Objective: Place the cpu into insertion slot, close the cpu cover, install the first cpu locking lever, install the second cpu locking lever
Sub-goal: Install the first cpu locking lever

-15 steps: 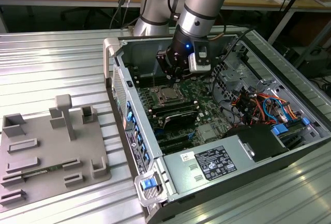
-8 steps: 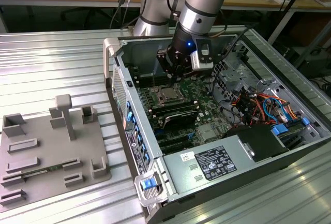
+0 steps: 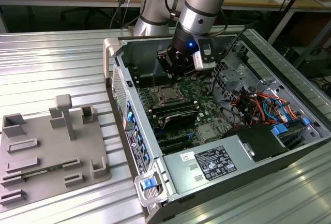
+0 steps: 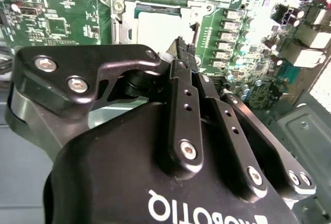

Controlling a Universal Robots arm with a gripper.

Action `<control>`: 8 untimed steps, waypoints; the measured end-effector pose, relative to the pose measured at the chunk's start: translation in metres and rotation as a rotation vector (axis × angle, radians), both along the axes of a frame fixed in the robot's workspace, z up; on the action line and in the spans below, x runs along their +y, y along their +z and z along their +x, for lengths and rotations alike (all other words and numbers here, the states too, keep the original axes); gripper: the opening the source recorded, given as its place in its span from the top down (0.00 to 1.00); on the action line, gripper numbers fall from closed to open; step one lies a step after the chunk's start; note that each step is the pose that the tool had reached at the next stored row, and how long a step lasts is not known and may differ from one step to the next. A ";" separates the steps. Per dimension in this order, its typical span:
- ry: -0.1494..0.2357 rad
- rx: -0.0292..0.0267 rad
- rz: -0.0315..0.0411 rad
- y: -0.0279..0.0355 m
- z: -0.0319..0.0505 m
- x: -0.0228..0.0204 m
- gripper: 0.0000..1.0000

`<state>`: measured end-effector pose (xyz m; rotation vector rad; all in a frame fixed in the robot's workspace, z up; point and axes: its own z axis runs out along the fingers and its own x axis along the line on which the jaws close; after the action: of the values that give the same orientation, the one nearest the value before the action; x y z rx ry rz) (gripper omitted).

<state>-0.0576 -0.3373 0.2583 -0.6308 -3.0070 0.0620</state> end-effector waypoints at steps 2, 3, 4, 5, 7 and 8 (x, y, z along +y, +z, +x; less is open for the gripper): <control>0.004 0.0000 -0.0001 -0.0001 -0.0082 -0.0001 0.89; 0.005 0.0001 0.0001 -0.0001 -0.0128 -0.0001 0.89; 0.007 0.0000 0.0014 -0.0002 -0.0146 -0.0001 0.89; 0.009 0.0000 0.0029 -0.0002 -0.0162 -0.0002 0.89; 0.014 0.0000 0.0062 -0.0003 -0.0192 -0.0002 0.89; 0.018 0.0000 0.0086 -0.0004 -0.0209 -0.0002 0.89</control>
<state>-0.0784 -0.3375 0.2579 -0.6032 -3.0114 0.0501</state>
